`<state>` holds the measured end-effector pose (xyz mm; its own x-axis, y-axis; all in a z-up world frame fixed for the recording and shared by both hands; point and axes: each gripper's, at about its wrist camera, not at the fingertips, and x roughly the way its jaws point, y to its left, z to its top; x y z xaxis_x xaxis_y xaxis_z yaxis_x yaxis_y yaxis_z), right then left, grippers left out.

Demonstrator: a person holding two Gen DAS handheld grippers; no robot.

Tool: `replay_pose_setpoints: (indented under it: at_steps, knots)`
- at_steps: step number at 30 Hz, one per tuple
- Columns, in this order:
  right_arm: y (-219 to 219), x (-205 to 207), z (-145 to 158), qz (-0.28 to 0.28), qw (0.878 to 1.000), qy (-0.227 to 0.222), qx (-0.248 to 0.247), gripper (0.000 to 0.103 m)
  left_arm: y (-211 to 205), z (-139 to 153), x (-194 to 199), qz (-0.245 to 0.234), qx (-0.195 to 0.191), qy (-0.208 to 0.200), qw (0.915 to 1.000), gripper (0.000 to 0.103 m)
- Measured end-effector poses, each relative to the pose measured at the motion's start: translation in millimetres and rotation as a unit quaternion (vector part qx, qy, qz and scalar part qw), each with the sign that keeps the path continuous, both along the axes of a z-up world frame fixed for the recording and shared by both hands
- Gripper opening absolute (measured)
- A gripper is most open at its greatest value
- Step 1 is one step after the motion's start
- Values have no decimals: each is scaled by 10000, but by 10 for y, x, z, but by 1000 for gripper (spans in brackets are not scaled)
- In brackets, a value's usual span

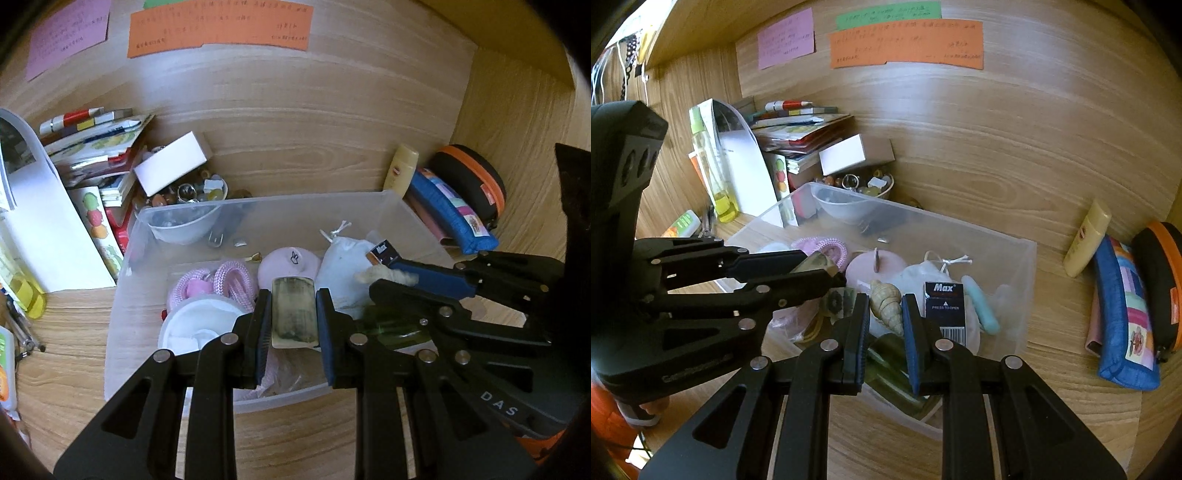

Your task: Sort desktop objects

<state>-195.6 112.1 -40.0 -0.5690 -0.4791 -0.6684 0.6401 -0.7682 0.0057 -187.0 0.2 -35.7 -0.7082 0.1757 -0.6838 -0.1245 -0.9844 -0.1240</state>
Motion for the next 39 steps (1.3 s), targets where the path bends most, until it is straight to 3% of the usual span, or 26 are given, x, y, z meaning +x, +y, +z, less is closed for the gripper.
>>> replay_pose_setpoints:
  at_steps: [9,12,17,21,25,32,37,39]
  knots:
    - [9,31,51,-57,9998,177,35,16,31,63,38,-63,-41,120,9999,23]
    - [37,43,81,-146,9996,255,53,25,25,101,59,-32,-53,157,9999,24]
    - [107,87,160,-254,9989,393,12,32,2,169,135,59,-100,255,9996,36]
    - [156,159,234,-316,9981,531,-20,47,6,230,215,120,-178,367,9991,41]
    - [201,258,314,-340,9972,666,-55,52,0,299,319,233,-262,512,9981,52]
    - [277,449,441,-401,9950,913,-96,64,14,421,541,421,-414,755,9954,63]
    - [357,576,515,-479,9936,1009,-173,77,10,507,752,605,-523,1002,9917,76]
    - [389,641,541,-505,9929,1059,-216,78,11,544,832,673,-568,1085,9902,82]
